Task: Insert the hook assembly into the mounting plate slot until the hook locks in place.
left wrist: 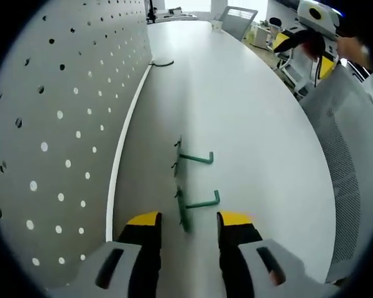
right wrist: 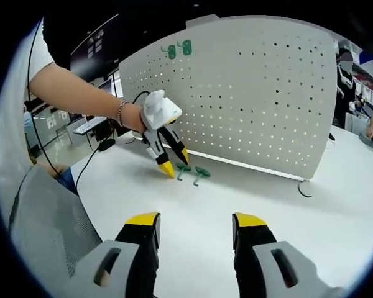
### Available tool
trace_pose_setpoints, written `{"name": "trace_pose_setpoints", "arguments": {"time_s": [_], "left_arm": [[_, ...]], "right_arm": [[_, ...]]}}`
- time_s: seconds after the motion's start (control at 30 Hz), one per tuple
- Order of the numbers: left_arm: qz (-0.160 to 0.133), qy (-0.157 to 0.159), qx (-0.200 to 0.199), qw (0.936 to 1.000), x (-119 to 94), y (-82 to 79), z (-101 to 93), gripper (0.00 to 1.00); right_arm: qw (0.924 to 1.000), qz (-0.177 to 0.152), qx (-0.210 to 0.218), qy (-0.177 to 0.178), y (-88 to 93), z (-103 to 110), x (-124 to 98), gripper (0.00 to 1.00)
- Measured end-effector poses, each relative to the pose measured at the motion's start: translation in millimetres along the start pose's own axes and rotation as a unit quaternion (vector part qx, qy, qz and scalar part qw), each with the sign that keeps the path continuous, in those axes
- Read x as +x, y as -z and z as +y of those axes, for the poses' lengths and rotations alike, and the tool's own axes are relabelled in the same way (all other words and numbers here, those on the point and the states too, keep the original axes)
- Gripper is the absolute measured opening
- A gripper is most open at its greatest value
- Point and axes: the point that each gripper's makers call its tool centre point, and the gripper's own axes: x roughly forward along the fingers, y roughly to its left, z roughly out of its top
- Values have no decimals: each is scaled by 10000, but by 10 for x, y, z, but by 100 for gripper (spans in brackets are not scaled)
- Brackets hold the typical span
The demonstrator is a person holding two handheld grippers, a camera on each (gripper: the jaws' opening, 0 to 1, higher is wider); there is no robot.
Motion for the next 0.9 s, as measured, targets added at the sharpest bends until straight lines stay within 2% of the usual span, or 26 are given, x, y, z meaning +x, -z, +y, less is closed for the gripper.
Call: {"name": "trace_pose_setpoints", "arguments": {"time_s": [0.4, 0.5, 0.9], "left_arm": [[-55, -165, -348, 9992, -11, 18, 63, 16], [23, -213, -362, 9991, -17, 41, 65, 6], [-52, -278, -371, 9989, -28, 49, 68, 3]], "right_arm": [[10000, -31, 15, 43, -17, -3, -8, 40], [10000, -45, 50, 41, -23, -4, -9, 40], [9997, -124, 202, 83, -43, -36, -17, 40]]}}
